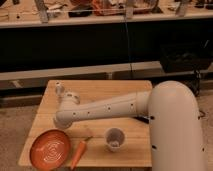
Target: Push the ceramic bowl across the table
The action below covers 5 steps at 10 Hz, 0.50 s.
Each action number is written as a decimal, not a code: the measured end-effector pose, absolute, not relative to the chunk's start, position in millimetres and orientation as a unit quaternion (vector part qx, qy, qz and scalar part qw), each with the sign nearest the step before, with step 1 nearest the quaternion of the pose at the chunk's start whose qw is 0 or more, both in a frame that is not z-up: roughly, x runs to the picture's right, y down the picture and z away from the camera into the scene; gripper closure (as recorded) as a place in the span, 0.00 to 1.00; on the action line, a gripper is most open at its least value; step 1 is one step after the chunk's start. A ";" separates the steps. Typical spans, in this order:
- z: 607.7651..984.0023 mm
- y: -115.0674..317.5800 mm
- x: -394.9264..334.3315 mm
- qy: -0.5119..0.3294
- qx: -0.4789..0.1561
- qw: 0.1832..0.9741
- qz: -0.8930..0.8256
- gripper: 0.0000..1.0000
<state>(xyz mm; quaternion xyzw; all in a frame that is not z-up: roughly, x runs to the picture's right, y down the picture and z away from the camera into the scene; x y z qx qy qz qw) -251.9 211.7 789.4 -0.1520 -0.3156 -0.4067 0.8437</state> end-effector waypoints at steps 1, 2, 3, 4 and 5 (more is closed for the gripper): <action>789.2 212.5 -252.5 -0.319 -0.152 0.842 -0.408 0.97; 789.2 213.2 -252.4 -0.322 -0.152 0.840 -0.410 0.97; 789.1 214.3 -252.9 -0.325 -0.152 0.838 -0.412 0.97; 789.1 214.9 -253.3 -0.326 -0.151 0.837 -0.413 0.97; 789.0 215.3 -254.3 -0.330 -0.151 0.835 -0.415 0.97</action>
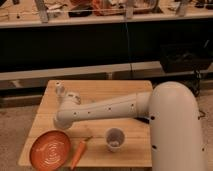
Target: Push the ceramic bowl across the table
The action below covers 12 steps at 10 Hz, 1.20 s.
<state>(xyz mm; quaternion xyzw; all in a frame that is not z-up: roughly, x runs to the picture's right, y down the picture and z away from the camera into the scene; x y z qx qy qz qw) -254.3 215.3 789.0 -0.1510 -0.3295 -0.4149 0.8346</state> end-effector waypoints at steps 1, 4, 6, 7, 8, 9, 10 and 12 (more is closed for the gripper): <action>788.5 216.2 -255.3 -0.333 -0.151 0.831 -0.418 0.97; 787.3 218.8 -257.8 -0.341 -0.151 0.824 -0.426 0.97; 786.4 220.3 -259.8 -0.346 -0.152 0.820 -0.430 0.97; 786.0 220.8 -260.4 -0.347 -0.151 0.819 -0.432 0.97; 785.5 221.8 -260.9 -0.349 -0.152 0.817 -0.434 0.97; 784.9 222.6 -262.1 -0.352 -0.152 0.814 -0.437 0.97; 784.2 223.4 -262.8 -0.353 -0.153 0.812 -0.439 0.97; 783.1 225.3 -264.0 -0.356 -0.155 0.808 -0.444 0.97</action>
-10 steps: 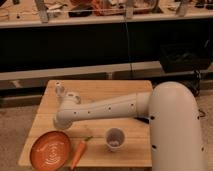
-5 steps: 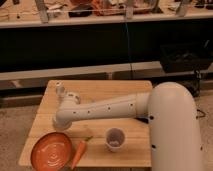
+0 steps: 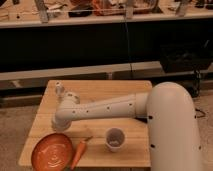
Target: Push the ceramic bowl across the table
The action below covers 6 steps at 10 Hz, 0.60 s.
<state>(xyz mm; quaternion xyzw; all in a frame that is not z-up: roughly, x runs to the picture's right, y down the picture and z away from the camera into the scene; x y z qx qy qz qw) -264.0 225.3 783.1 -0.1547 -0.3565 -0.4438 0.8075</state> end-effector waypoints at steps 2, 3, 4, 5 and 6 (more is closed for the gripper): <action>782.3 227.1 -265.1 -0.359 -0.156 0.804 -0.448 0.97; 781.8 228.0 -266.0 -0.361 -0.156 0.802 -0.450 0.97; 781.5 228.7 -266.2 -0.362 -0.157 0.800 -0.451 0.97; 780.8 229.6 -266.9 -0.363 -0.158 0.798 -0.453 0.97; 780.6 230.1 -267.2 -0.364 -0.159 0.797 -0.455 0.97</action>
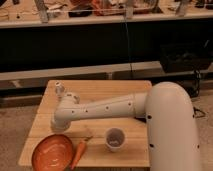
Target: Push the ceramic bowl across the table
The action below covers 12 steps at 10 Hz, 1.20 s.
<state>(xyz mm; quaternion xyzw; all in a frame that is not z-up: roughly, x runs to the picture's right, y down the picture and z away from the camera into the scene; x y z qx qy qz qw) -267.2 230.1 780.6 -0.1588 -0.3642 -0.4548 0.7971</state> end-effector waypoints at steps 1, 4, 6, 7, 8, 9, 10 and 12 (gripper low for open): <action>780.4 231.0 -267.7 -0.365 -0.159 0.795 -0.457 0.97; 779.2 233.8 -269.0 -0.369 -0.162 0.791 -0.461 0.97; 779.3 235.5 -269.7 -0.370 -0.163 0.789 -0.463 0.97; 779.3 236.7 -270.2 -0.371 -0.164 0.787 -0.464 0.97; 779.1 237.3 -270.7 -0.371 -0.165 0.786 -0.466 0.97; 779.2 238.3 -270.9 -0.372 -0.165 0.785 -0.467 0.97; 779.3 239.7 -270.3 -0.371 -0.166 0.784 -0.468 0.97; 779.5 240.4 -270.9 -0.372 -0.166 0.784 -0.468 0.97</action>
